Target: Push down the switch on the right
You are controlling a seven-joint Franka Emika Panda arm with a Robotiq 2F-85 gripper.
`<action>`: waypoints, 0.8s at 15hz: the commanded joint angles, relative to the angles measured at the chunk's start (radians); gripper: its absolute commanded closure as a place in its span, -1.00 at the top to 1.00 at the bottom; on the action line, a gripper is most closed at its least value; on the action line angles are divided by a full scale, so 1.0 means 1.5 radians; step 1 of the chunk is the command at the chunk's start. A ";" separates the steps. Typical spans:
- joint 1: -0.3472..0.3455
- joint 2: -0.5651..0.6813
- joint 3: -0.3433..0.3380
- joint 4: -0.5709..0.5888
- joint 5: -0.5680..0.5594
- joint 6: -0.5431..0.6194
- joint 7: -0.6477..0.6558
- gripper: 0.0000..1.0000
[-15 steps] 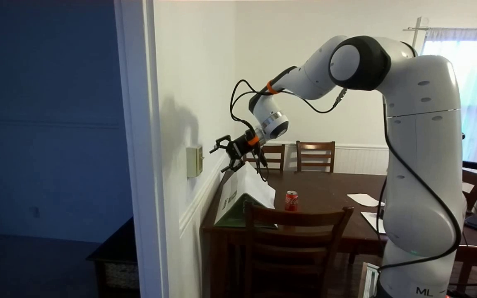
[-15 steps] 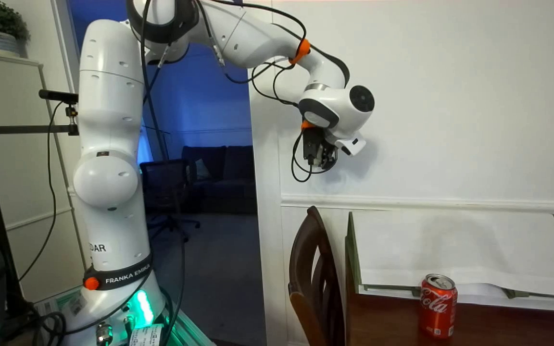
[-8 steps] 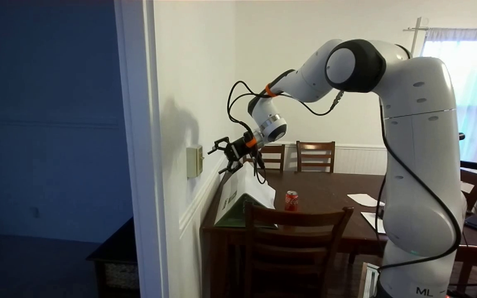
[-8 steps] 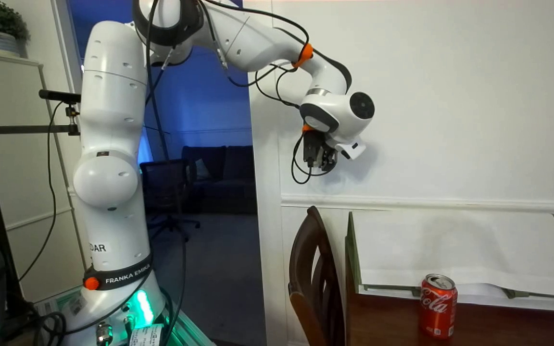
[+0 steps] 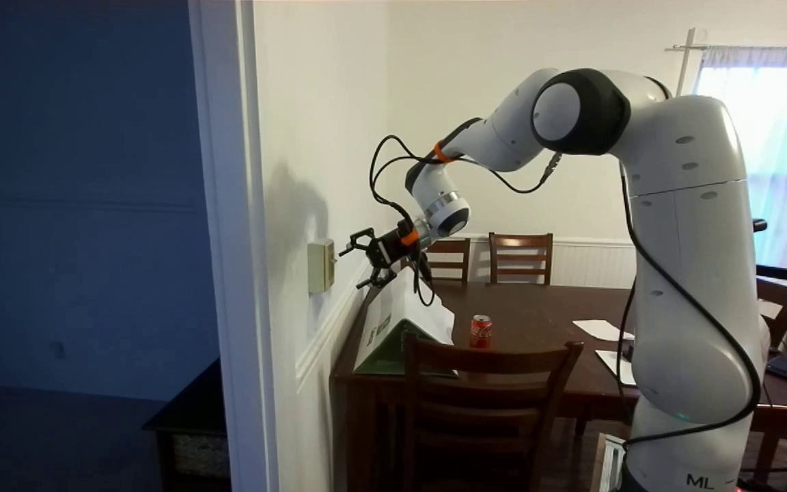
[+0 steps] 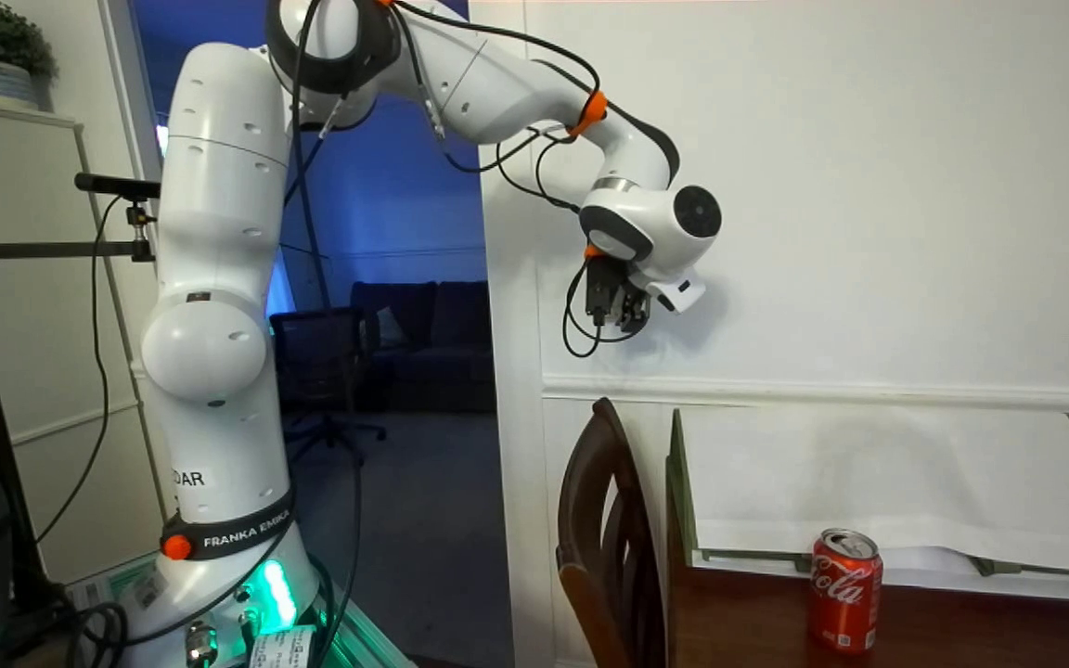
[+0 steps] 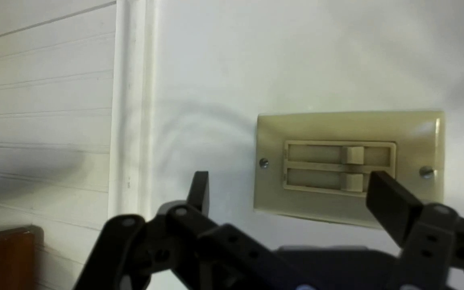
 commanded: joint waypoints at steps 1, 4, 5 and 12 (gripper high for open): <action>0.000 0.014 0.007 0.017 0.021 0.013 -0.002 1.00; 0.000 0.017 0.010 0.020 0.024 0.021 -0.001 1.00; 0.000 0.019 0.011 0.022 0.024 0.023 0.000 1.00; 0.001 0.034 0.015 0.033 0.025 0.042 0.003 1.00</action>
